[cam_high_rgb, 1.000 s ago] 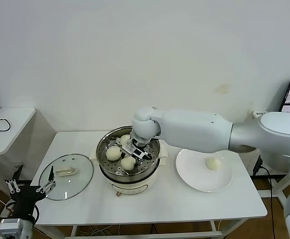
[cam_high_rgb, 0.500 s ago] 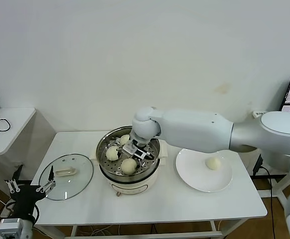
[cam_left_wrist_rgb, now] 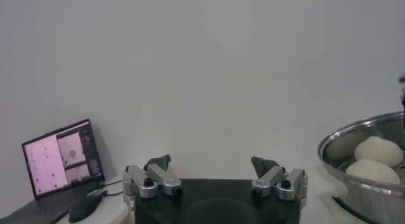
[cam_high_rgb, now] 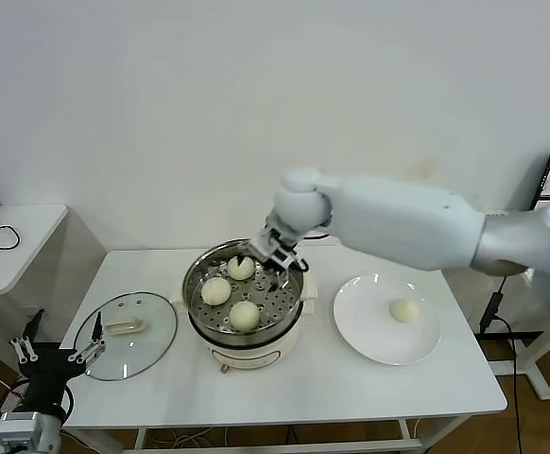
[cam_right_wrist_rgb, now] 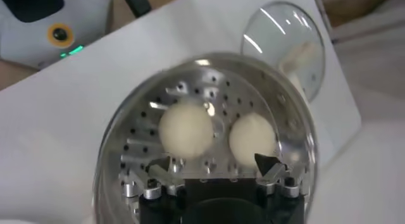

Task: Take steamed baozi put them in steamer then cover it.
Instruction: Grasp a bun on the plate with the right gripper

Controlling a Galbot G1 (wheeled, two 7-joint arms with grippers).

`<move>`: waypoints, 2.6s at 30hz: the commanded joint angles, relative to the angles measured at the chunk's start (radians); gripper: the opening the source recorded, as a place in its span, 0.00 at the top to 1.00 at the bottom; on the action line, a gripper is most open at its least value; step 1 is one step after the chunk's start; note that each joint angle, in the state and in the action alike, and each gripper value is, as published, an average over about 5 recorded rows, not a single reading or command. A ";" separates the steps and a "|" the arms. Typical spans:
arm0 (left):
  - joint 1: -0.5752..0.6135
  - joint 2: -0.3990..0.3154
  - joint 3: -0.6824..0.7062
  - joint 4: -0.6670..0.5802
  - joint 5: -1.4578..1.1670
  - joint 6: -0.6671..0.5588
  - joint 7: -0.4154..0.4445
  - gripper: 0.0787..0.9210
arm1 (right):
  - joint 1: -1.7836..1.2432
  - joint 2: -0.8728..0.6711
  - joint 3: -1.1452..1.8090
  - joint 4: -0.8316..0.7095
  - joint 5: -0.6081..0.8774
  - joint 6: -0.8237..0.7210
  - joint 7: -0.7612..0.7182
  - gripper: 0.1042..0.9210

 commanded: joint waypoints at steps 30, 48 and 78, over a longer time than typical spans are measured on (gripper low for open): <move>-0.015 0.020 0.029 0.023 0.016 -0.002 0.006 0.12 | -0.590 -0.444 0.455 -0.188 -0.376 -0.124 -0.072 0.12; -0.012 0.016 0.031 0.033 0.024 -0.002 0.007 0.12 | -0.672 -0.294 0.600 -0.444 -0.473 -0.088 -0.043 0.12; -0.014 0.018 0.031 0.027 0.024 -0.001 0.008 0.12 | -0.662 -0.187 0.640 -0.573 -0.497 -0.083 -0.017 0.22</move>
